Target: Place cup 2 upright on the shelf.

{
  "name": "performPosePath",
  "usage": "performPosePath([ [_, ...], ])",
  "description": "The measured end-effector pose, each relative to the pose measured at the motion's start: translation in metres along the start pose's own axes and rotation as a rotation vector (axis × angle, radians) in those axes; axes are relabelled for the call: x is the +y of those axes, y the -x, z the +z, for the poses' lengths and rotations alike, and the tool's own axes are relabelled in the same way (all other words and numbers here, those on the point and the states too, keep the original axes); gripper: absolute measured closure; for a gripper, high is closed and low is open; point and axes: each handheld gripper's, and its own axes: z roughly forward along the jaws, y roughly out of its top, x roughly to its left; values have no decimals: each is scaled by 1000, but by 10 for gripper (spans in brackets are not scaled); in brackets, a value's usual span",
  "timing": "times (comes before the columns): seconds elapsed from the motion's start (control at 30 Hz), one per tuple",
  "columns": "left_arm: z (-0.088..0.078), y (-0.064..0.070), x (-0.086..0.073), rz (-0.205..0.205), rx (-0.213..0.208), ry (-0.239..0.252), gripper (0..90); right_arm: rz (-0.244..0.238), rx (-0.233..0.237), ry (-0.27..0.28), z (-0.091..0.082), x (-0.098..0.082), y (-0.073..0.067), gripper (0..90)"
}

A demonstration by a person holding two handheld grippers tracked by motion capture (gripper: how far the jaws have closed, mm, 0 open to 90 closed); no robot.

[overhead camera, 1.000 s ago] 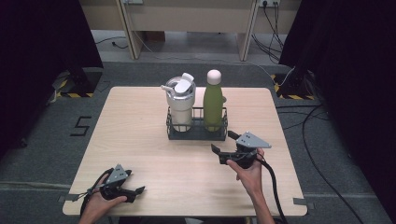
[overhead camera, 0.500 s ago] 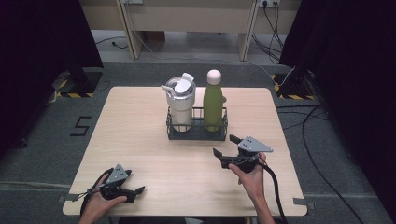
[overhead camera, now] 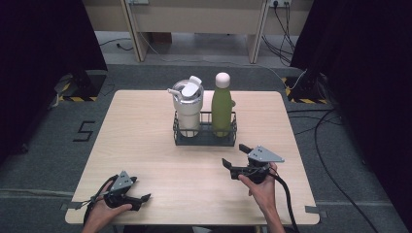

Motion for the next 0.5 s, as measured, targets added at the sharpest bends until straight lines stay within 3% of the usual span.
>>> performPosePath([
  [0.5, 0, 0, 0, -3, 1, 1, 128, 9, -6, -20, -6, -13, -1, 152],
])
